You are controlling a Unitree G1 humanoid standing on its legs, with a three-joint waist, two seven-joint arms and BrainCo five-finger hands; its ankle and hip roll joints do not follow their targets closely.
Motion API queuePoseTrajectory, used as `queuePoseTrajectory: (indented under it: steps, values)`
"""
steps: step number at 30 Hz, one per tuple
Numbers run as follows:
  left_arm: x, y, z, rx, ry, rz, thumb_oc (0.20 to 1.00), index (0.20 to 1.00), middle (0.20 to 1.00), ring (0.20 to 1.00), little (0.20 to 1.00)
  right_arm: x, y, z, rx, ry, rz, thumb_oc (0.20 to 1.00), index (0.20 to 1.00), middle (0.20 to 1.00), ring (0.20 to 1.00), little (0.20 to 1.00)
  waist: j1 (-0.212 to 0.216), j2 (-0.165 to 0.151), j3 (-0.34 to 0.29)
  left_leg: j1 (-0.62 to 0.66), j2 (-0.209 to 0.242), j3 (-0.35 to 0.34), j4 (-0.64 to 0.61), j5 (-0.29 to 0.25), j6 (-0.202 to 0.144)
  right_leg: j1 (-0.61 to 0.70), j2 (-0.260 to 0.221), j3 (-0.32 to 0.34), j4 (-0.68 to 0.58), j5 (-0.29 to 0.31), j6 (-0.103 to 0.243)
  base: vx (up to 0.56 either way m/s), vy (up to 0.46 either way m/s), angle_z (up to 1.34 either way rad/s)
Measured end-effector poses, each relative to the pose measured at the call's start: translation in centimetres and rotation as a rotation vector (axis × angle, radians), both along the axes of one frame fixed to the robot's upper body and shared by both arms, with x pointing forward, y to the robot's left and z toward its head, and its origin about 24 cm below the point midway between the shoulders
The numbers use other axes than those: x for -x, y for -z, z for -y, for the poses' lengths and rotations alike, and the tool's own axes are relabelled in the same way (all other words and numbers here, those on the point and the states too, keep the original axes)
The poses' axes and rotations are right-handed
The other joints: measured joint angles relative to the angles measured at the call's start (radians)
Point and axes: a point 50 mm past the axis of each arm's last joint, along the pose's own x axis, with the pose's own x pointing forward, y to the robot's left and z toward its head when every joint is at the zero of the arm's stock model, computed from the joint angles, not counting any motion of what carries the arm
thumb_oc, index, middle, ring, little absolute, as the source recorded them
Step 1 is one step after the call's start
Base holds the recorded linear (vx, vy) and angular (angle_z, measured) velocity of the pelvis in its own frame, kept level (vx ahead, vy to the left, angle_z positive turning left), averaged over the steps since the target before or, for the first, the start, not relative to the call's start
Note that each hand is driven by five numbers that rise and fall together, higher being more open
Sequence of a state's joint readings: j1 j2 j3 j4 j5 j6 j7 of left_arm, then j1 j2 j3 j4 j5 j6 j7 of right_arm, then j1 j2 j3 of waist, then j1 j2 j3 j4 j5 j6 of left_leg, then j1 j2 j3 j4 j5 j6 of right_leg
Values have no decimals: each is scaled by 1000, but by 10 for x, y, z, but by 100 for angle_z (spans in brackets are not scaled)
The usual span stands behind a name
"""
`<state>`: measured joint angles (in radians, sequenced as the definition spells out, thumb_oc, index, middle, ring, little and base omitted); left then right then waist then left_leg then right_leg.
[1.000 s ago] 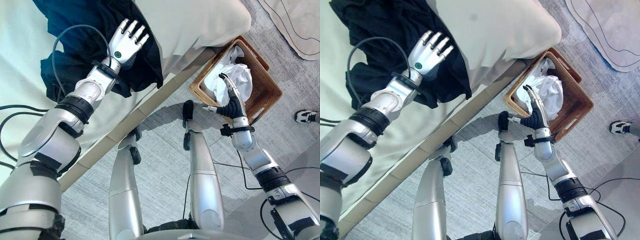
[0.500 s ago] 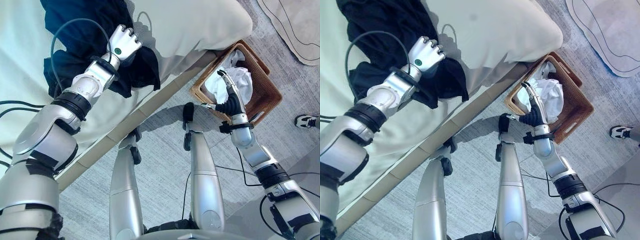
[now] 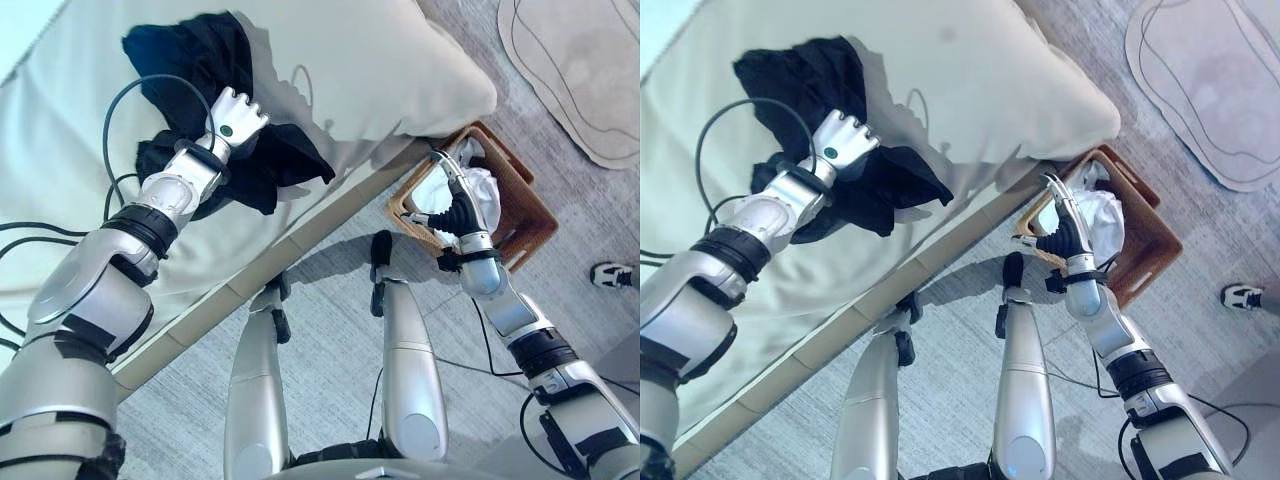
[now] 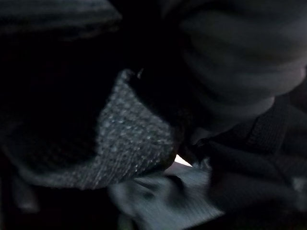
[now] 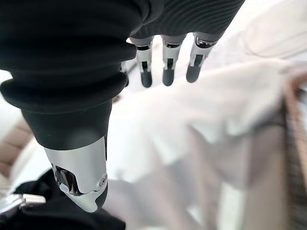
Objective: Pick up clothes into the bucket
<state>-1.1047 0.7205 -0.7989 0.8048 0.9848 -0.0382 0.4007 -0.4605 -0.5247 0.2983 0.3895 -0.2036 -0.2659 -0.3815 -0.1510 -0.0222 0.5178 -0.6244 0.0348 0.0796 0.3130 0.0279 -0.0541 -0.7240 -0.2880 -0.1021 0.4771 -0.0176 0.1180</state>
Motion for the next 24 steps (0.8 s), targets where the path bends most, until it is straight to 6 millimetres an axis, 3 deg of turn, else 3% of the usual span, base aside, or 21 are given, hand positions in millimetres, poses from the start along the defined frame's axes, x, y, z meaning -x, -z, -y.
queuePoseTrajectory:
  steps: [3, 8, 11, 13, 14, 20, 24]
  values:
    - [8, 10, 0, 145, 36, 1, 200, 200, 200, 200, 200, 0, 8, -1, 4, 0, -32, 1000, 1000, 1000, 1000, 1000, 22, 5, -5, 91, -2, -9, -53, 10, 0, 87, -1, -17, -30, -5, 3, 106, -57, 11]
    - [46, 23, 10, 639, 212, 23, 200, 200, 200, 200, 200, 5, 27, 7, 10, 30, -126, 1000, 1000, 1000, 1000, 1000, 70, 37, -38, 272, 9, -61, -204, 39, 3, 291, 8, -96, -129, -13, 15, 127, -57, 27]
    - [63, 40, 17, 782, 293, -23, 200, 200, 200, 200, 200, 11, 41, 12, 15, 36, -193, 1000, 1000, 1000, 1000, 1000, 97, 69, -126, 314, 11, -83, -246, 60, -5, 356, 14, -130, -179, -9, 18, 116, -40, 22]
    - [70, 36, 28, 874, 373, -40, 200, 200, 200, 200, 200, 11, 43, 9, 23, 12, -215, 1000, 1000, 1000, 1000, 1000, 116, 69, -132, 369, 11, -86, -261, 65, -6, 427, 20, -146, -217, -3, 23, 72, -29, 16]
    - [75, 36, 31, 899, 414, -53, 200, 200, 200, 200, 200, 11, 45, 6, 18, -1, -226, 1000, 1000, 1000, 1000, 1000, 118, 69, -164, 370, 11, -93, -265, 65, -6, 438, 20, -157, -230, -4, 23, 84, -39, 15]
    - [89, 15, 49, 1027, 618, -128, 200, 200, 200, 200, 200, 8, 46, -15, 37, -103, -264, 1000, 1000, 1000, 1000, 1000, 117, 64, -216, 437, 13, -108, -287, 65, -6, 556, 42, -188, -336, 25, 35, 95, -21, 7]
    - [93, 9, 56, 1154, 705, -210, 200, 200, 200, 200, 200, 8, 50, -41, -54, -217, -314, 1000, 1000, 1000, 1000, 1000, 116, 58, -266, 488, 19, -106, -307, 65, -7, 638, 62, -200, -424, 54, 37, 82, -4, -3]
